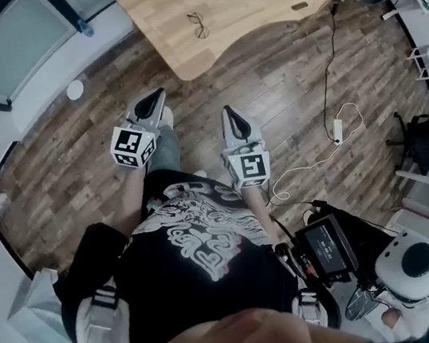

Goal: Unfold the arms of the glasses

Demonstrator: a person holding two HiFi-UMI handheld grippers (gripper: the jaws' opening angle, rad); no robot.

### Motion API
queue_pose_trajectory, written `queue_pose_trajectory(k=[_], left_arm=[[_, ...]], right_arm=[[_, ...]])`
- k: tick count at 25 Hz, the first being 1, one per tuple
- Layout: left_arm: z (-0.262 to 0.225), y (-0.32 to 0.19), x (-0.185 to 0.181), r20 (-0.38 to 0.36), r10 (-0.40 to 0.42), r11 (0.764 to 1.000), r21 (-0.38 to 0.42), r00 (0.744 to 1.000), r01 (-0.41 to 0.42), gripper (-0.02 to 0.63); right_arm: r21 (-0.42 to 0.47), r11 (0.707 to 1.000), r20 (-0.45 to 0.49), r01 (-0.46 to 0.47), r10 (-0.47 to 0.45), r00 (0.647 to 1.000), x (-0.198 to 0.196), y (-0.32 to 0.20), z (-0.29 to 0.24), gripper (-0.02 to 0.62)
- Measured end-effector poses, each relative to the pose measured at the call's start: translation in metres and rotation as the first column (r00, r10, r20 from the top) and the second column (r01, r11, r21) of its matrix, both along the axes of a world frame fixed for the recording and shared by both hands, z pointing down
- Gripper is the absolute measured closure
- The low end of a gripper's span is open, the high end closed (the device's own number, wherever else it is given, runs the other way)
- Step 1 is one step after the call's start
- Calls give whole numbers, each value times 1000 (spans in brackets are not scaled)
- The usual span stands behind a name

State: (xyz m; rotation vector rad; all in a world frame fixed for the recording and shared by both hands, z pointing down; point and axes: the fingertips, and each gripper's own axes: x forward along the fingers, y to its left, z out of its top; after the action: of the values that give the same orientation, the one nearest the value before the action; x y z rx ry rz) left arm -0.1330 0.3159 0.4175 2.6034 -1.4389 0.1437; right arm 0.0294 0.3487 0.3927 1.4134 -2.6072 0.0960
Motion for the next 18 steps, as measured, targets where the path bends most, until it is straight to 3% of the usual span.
queue_pose_trajectory(k=[4, 11, 18], left_arm=[[-3, -68, -13, -20, 35, 999, -9, 999, -35, 617], [-10, -196, -40, 11, 120, 993, -9, 993, -120, 617], [4, -298, -83, 12, 151, 988, -17, 988, -151, 617]], right_arm=[[10, 1000, 14, -14, 13, 1000, -15, -62, -3, 597], [-11, 997, 15, -79, 79, 997, -44, -171, -6, 597], [-29, 987, -10, -155, 155, 988, -69, -254, 6, 597]])
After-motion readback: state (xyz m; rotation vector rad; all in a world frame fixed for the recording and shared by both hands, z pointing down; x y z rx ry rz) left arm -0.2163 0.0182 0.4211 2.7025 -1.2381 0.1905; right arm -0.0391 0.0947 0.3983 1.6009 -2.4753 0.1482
